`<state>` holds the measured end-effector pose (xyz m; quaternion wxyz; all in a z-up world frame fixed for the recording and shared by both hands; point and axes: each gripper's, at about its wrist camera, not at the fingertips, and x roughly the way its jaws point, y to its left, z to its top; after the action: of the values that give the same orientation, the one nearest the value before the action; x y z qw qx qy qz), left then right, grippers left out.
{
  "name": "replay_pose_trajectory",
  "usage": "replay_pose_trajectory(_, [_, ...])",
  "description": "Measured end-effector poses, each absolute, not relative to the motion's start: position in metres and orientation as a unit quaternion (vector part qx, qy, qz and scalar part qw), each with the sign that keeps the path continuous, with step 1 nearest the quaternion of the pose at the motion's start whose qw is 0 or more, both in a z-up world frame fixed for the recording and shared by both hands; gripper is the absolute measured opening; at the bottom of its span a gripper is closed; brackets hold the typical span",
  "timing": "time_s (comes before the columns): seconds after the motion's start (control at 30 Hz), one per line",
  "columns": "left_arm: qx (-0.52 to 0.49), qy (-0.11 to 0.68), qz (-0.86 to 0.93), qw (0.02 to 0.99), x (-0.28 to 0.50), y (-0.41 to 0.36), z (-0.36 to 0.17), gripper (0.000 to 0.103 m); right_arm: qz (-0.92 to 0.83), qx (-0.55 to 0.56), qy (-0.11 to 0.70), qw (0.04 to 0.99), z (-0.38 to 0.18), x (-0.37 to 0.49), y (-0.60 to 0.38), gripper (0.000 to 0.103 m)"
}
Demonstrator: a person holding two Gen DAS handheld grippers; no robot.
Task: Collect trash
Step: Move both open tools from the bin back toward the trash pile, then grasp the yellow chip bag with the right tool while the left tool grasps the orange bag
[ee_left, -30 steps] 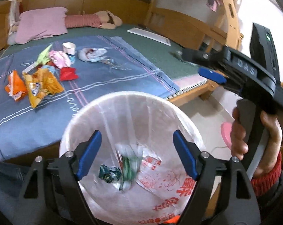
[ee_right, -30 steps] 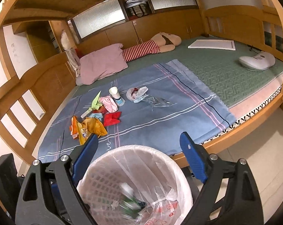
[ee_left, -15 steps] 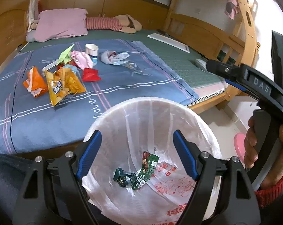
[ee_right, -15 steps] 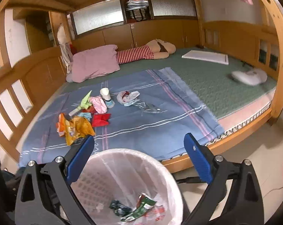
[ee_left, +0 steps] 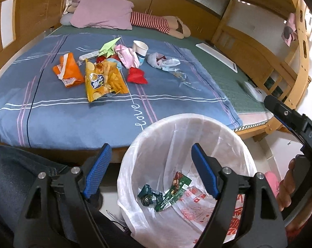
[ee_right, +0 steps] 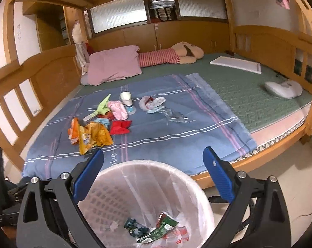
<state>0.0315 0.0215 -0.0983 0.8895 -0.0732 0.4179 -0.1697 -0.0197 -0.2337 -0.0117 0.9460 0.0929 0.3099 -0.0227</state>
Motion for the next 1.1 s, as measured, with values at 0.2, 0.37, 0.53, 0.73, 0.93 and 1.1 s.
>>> replay_pose_trajectory(0.2, [-0.068, 0.412, -0.167, 0.893, 0.03, 0.021, -0.099, 0.082, -0.082, 0.053, 0.267, 0.959, -0.008, -0.029, -0.227, 0.099])
replay_pose_trajectory(0.37, [-0.071, 0.409, -0.16, 0.895, 0.029, 0.024, -0.098, 0.082, -0.08, 0.039, 0.242, 0.966, -0.003, -0.035, -0.226, 0.099])
replay_pose_trajectory(0.53, [-0.069, 0.41, -0.155, 0.896, 0.03, 0.024, -0.1, 0.082, -0.053, 0.073, 0.25, 0.964, -0.006, -0.033, -0.23, 0.099])
replay_pose_trajectory(0.73, [-0.055, 0.361, -0.107, 0.925, 0.047, 0.054, -0.085, 0.082, -0.016, 0.086, 0.302, 0.949, -0.009, -0.012, -0.226, 0.096])
replay_pose_trajectory(0.93, [-0.154, 0.365, -0.004, 0.918, 0.106, 0.145, -0.089, 0.082, 0.026, 0.088, 0.344, 0.934, -0.011, 0.048, -0.211, 0.072])
replay_pose_trajectory(1.1, [-0.18, 0.393, 0.034, 0.901, 0.15, 0.176, -0.111, 0.082, 0.094, 0.13, 0.413, 0.897, -0.043, 0.132, -0.172, 0.071])
